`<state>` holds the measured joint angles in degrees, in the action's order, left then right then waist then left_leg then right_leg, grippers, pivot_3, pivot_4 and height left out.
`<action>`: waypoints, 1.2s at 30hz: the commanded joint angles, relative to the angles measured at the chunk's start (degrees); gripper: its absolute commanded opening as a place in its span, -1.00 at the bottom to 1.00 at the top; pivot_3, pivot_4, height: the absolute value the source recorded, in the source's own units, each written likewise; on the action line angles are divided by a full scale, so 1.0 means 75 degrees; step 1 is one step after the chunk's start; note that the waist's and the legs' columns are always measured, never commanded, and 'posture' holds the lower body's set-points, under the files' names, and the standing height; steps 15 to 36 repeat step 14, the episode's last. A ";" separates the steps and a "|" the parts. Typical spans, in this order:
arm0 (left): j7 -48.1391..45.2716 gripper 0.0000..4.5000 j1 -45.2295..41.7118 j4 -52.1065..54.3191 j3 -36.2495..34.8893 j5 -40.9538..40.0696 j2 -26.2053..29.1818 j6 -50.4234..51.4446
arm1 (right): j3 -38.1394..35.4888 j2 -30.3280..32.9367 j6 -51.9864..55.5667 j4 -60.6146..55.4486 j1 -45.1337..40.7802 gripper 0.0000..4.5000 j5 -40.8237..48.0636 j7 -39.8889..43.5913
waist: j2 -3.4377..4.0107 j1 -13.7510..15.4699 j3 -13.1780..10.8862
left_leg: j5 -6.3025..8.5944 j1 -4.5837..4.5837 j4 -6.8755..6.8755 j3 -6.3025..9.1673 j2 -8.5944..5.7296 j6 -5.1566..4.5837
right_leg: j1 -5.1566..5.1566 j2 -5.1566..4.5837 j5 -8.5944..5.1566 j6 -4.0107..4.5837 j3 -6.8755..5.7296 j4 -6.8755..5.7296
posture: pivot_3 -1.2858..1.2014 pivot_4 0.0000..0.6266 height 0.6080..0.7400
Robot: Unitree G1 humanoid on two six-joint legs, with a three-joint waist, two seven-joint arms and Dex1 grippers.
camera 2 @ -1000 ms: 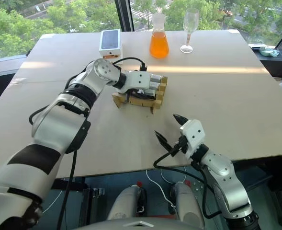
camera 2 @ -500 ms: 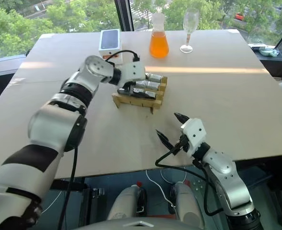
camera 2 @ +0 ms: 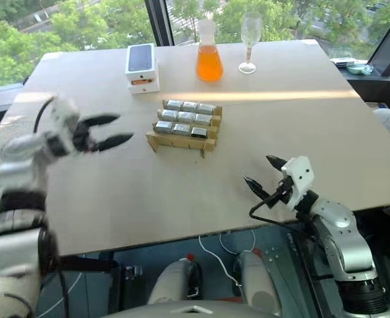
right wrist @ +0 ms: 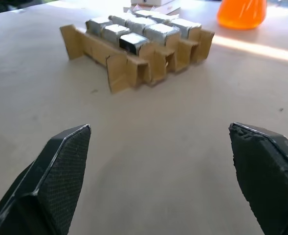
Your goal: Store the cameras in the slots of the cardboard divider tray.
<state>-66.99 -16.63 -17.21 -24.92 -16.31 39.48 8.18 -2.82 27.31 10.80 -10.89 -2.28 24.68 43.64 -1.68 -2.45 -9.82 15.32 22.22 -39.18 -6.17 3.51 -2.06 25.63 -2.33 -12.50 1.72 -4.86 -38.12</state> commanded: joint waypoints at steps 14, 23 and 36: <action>0.3260 0.71 0.4112 0.5192 -0.0023 -0.0379 -0.1821 0.0786 | -0.0780 0.0906 -0.1778 0.4155 -0.2009 1.00 0.0117 0.2906 | 0.0008 0.0589 0.0030 | 0.0019 -0.0074 -0.0006 0.0051 -0.0024 -0.0061 | -0.0109 -0.0016 -0.0003 -0.0026 -0.0073 0.0013 | 0.03 -0.52 1.00; 0.3260 0.71 0.4112 0.5192 -0.0023 -0.0379 -0.1821 0.0786 | -0.0780 0.0906 -0.1778 0.4155 -0.2009 1.00 0.0117 0.2906 | 0.0008 0.0589 0.0030 | 0.0019 -0.0074 -0.0006 0.0051 -0.0024 -0.0061 | -0.0109 -0.0016 -0.0003 -0.0026 -0.0073 0.0013 | 0.03 -0.52 1.00; 0.3260 0.71 0.4112 0.5192 -0.0023 -0.0379 -0.1821 0.0786 | -0.0780 0.0906 -0.1778 0.4155 -0.2009 1.00 0.0117 0.2906 | 0.0008 0.0589 0.0030 | 0.0019 -0.0074 -0.0006 0.0051 -0.0024 -0.0061 | -0.0109 -0.0016 -0.0003 -0.0026 -0.0073 0.0013 | 0.03 -0.52 1.00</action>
